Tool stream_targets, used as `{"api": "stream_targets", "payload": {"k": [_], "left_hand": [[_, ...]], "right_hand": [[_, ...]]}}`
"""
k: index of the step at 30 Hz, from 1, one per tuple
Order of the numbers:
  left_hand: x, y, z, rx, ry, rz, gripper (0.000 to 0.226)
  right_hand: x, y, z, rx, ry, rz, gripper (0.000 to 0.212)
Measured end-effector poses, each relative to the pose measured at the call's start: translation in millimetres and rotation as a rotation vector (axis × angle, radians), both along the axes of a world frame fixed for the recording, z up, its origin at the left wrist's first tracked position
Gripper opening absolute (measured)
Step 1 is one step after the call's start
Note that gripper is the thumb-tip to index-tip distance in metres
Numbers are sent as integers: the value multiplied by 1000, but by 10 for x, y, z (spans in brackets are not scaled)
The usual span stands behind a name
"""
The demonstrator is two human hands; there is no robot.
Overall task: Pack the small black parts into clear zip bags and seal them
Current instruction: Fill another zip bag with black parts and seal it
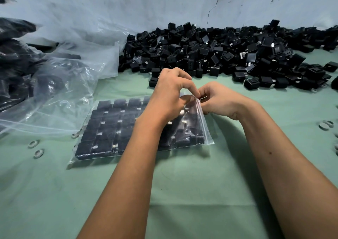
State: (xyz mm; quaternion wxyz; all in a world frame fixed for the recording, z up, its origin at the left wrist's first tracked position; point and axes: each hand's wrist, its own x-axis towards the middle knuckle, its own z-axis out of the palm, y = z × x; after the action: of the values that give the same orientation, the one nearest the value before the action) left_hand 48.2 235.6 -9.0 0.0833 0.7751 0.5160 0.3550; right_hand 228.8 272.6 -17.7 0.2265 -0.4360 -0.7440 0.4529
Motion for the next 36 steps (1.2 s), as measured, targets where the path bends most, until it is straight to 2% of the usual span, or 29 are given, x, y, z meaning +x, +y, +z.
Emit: {"api": "stream_targets", "payload": {"k": [7,11,15,17,22,24,26,28,30,32,34,36], "left_hand": [[-27,-9,-21,-85,-67,14,22],[-125,0,-51,-169,-78,129,18],[-226,4,-65,-188,-68,241,17],[-268,9,-73,-201,-58,304,15],[-374,23,-98,-239,-39,476,17],[-424,29,-96,-245,-60,523,20],[-474,22,-86,-254,-89,571,23],[-505,18,-73,-264,-116,610,25],[-521,9,-60,-265,-138,627,26],[-525,-1,-38,-261,-156,625,27],[-527,-12,-16,-263,-173,618,28],[-508,-24,-9,-262,-192,599,27]], "right_hand": [[-10,12,-63,-27,5,-22,5],[46,7,-75,-80,31,-2,12],[126,69,-75,-126,76,-100,23],[170,72,-52,-122,38,-144,25],[175,100,117,107,-221,-325,23],[50,119,212,221,-198,-379,19],[-201,174,283,313,-172,-365,15],[-468,288,318,415,-282,-316,10],[-699,438,320,480,-474,-234,30],[-863,568,313,462,-578,-176,52],[-967,644,280,469,-614,-171,58],[-991,694,233,492,-600,-202,52]]}}
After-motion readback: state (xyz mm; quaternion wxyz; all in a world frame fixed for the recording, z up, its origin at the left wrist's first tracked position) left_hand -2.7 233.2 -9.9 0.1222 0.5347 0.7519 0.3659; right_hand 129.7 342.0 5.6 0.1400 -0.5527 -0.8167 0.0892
